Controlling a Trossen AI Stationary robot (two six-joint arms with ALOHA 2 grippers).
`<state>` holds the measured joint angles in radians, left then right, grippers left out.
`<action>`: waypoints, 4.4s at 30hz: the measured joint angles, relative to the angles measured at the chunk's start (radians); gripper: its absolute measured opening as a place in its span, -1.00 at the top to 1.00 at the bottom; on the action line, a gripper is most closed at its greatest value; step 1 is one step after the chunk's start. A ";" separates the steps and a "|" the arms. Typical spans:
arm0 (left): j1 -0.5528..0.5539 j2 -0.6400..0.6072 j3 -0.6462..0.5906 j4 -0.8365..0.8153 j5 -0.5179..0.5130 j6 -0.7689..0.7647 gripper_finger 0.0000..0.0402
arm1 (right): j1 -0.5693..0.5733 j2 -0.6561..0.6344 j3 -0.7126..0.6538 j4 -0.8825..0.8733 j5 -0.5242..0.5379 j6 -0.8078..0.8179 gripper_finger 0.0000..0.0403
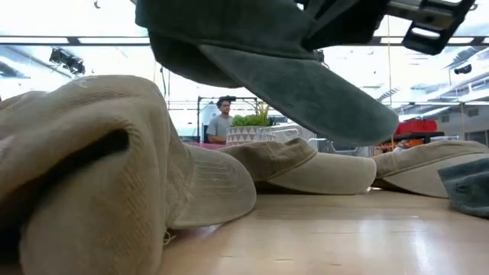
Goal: Pick & Place hat
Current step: Put the left blue cap into the red bin, then put the blue cap into the red bin
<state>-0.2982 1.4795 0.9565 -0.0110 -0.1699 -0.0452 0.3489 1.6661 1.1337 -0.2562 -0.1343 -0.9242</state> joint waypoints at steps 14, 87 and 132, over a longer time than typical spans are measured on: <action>0.000 0.148 0.000 0.196 0.041 0.136 0.12 | -0.004 0.000 0.000 0.015 -0.014 -0.125 0.98; 0.273 -0.047 -0.001 -0.668 -0.567 -0.404 0.95 | 0.189 -0.068 0.002 -0.054 0.650 0.484 0.11; 0.136 -0.337 0.000 -0.663 -0.221 -0.460 0.26 | 0.196 -0.067 0.189 -0.467 0.428 1.249 0.11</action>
<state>-0.1617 1.1426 0.9565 -0.6737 -0.3908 -0.5050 0.5446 1.5993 1.3228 -0.7236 0.2935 0.3245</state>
